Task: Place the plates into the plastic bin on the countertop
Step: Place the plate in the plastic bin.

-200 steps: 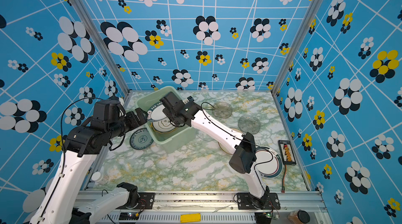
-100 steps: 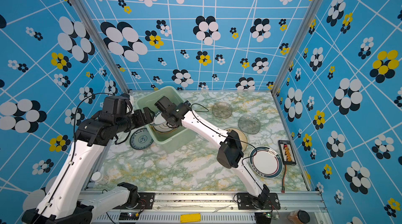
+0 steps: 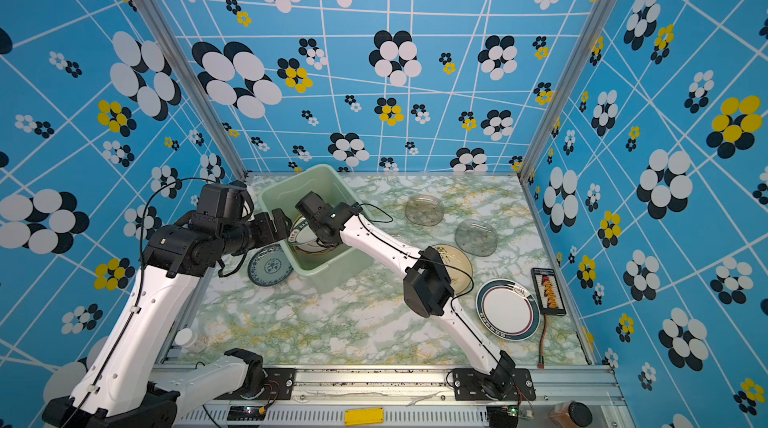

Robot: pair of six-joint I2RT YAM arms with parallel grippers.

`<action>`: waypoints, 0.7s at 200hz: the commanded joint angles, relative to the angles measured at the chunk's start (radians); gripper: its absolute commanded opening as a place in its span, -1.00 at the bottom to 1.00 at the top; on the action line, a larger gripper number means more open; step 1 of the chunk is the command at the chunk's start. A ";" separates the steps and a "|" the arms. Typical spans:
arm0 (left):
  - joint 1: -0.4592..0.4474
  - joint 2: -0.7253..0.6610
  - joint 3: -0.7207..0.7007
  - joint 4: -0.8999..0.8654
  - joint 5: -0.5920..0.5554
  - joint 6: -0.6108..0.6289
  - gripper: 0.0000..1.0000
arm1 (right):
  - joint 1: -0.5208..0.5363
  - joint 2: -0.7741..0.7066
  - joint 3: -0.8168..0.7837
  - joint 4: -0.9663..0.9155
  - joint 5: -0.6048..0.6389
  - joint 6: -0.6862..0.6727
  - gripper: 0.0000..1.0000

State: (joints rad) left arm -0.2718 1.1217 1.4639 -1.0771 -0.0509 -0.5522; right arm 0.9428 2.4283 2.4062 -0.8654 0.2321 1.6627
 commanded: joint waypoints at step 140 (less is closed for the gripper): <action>-0.005 -0.006 0.020 -0.041 -0.058 0.022 0.99 | -0.016 0.105 0.009 0.083 -0.045 0.112 -1.00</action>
State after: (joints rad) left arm -0.2718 1.1221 1.4639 -1.0962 -0.0872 -0.5518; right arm 0.9344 2.4954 2.3981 -0.7883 0.2104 1.7607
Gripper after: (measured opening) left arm 0.992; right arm 0.066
